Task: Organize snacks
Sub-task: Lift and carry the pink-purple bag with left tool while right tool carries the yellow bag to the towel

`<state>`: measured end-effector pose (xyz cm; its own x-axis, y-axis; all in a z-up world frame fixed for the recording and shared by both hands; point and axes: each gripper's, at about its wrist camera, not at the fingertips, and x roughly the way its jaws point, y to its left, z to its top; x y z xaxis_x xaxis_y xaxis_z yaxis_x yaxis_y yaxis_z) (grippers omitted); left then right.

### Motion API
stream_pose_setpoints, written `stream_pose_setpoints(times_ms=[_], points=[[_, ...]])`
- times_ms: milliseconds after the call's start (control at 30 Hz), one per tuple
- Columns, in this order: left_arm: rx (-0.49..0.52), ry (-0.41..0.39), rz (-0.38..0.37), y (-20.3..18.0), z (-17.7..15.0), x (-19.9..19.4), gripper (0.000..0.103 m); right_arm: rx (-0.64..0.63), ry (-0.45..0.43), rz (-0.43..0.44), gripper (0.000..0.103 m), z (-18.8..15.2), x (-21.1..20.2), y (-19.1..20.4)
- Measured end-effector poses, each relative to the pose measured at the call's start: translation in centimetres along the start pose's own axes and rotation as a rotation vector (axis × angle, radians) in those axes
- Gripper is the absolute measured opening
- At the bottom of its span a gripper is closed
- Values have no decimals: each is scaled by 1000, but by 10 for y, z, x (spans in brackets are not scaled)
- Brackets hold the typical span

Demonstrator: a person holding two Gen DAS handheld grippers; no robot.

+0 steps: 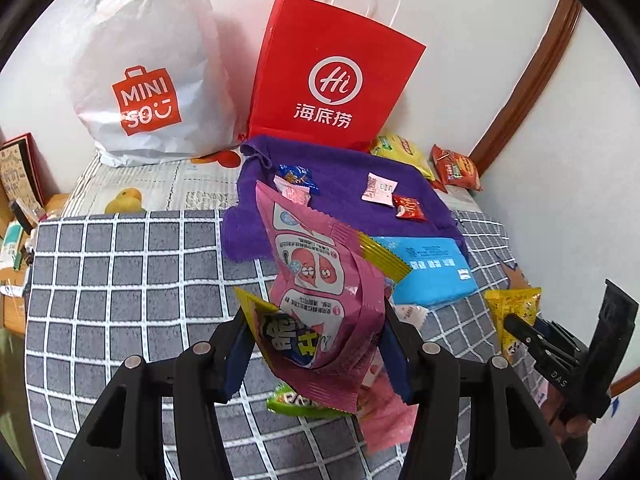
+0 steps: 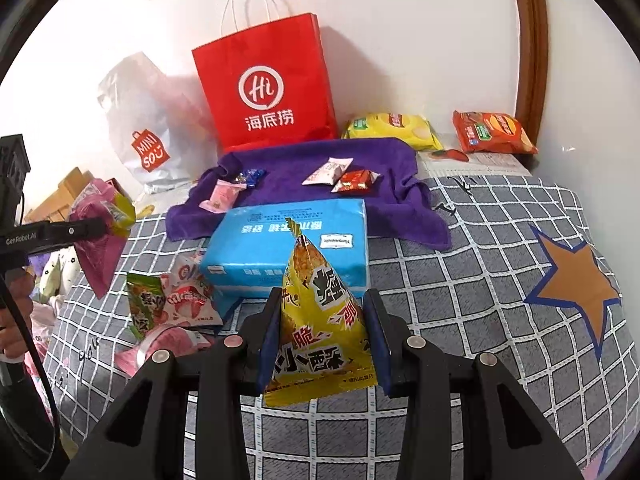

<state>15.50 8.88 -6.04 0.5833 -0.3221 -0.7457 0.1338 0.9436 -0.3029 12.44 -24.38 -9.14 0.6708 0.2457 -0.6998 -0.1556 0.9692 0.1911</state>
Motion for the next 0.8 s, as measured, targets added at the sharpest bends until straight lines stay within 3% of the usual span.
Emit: stream_pose_setpoints(times_ms=[367,800], points=[[14,-9,-27,-26,-11,-16,54,21,-6,-1,39,3,-9,-5],[81,-35,-50,-90,1,-22,54,0,-65,-24,39,41,-30,-10]])
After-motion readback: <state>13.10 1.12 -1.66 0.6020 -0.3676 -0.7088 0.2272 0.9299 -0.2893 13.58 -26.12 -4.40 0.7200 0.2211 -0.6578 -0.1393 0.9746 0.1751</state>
